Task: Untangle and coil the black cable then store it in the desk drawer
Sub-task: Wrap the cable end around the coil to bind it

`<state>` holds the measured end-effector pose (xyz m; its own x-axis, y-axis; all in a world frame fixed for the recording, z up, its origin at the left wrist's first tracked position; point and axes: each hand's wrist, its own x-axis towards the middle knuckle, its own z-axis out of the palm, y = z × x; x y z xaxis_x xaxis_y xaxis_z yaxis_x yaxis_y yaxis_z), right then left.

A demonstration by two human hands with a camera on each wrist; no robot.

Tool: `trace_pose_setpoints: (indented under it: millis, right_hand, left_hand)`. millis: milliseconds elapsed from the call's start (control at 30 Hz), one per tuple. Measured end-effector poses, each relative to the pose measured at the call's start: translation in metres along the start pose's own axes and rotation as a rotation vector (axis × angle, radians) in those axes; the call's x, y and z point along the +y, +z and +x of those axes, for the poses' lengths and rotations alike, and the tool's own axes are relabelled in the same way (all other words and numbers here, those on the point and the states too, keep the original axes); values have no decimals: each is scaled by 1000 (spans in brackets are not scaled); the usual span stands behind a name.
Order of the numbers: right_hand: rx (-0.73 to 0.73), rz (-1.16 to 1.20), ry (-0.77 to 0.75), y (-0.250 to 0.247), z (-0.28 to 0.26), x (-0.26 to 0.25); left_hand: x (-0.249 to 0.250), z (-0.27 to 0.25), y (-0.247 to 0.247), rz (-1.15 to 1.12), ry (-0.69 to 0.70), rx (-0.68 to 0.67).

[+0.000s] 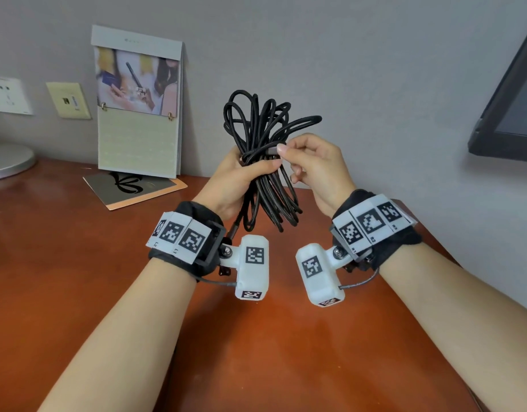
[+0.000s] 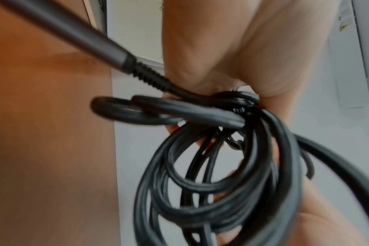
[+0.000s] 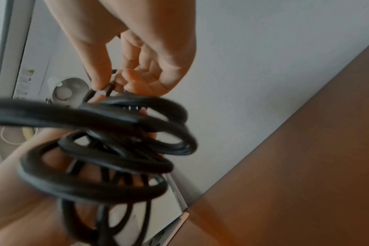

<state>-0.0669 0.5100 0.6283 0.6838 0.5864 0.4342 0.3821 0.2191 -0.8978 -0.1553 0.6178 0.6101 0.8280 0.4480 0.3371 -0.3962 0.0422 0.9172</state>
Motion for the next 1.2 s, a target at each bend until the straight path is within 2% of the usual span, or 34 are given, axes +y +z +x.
trace_pose_setpoints:
  millis: [133, 300, 400, 500, 633, 800, 1100, 1200]
  right_hand:
    - [37, -19, -43, -1, 0, 4]
    - [69, -17, -31, -1, 0, 9]
    - [-4, -32, 2, -1, 0, 8]
    - [-89, -196, -40, -1, -1, 5]
    - [-34, -216, -55, -2, 2, 2]
    - [-158, -265, -76, -2, 1, 0]
    - [-84, -252, -94, -14, 5, 2]
    - [3, -180, -70, -27, 8, 1]
  left_hand:
    - [-2, 5, -2, -99, -22, 118]
    - [-1, 5, -1, -112, -27, 169]
    - [-2, 4, 2, -65, -4, 177]
    - [-4, 4, 3, 2, 28, 182]
    - [-5, 4, 6, 20, 26, 166]
    - [-5, 3, 3, -29, 27, 151]
    - [-9, 6, -7, -70, 16, 205]
    - [-11, 8, -22, -126, -3, 272]
